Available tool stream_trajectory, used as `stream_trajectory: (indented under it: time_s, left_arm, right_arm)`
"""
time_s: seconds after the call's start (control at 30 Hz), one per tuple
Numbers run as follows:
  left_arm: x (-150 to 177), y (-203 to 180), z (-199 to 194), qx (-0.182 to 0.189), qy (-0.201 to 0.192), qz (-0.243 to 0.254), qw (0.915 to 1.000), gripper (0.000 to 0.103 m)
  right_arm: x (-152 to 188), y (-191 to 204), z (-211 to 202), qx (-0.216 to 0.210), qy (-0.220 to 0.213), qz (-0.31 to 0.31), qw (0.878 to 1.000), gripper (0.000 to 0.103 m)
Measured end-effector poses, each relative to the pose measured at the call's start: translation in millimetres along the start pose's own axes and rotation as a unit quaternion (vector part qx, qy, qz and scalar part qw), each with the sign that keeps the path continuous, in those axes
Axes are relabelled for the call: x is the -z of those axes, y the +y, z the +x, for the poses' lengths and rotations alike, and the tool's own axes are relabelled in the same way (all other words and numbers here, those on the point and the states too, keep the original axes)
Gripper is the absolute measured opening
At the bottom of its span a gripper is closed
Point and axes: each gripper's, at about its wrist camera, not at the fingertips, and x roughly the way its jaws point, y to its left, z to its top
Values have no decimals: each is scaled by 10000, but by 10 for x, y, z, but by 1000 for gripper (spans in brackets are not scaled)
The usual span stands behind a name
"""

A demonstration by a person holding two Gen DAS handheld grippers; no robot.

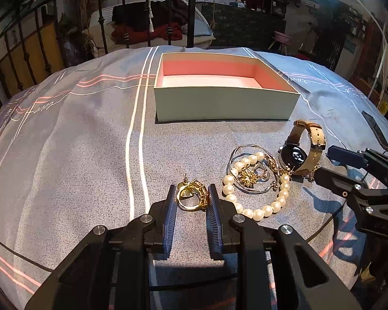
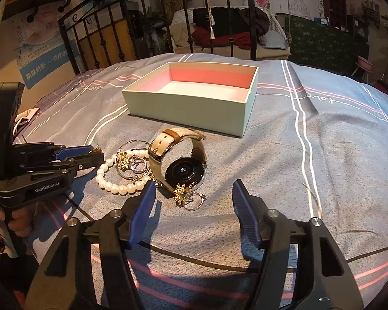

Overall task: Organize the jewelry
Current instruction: 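Grasp the gold ring with the left tool while the right tool grasps a small hoop earring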

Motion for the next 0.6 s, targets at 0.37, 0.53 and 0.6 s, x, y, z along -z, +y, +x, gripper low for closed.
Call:
stream_trajectory:
  time_s: [0.37,0.53,0.6]
  left_arm:
    - [44,47,-116,189,-119,-201,9995,24]
    - [56,34,-115,260,-99,-242,9993,24]
    - [59,21,-128,299,-115,-248,9992,24]
  right_arm:
    - [-17,121,164,-466,485,-560,9962,51]
    - [7,136,135,-637,613,-752,9932,47]
    - [11,127,136,-599,650,-766,9931,41]
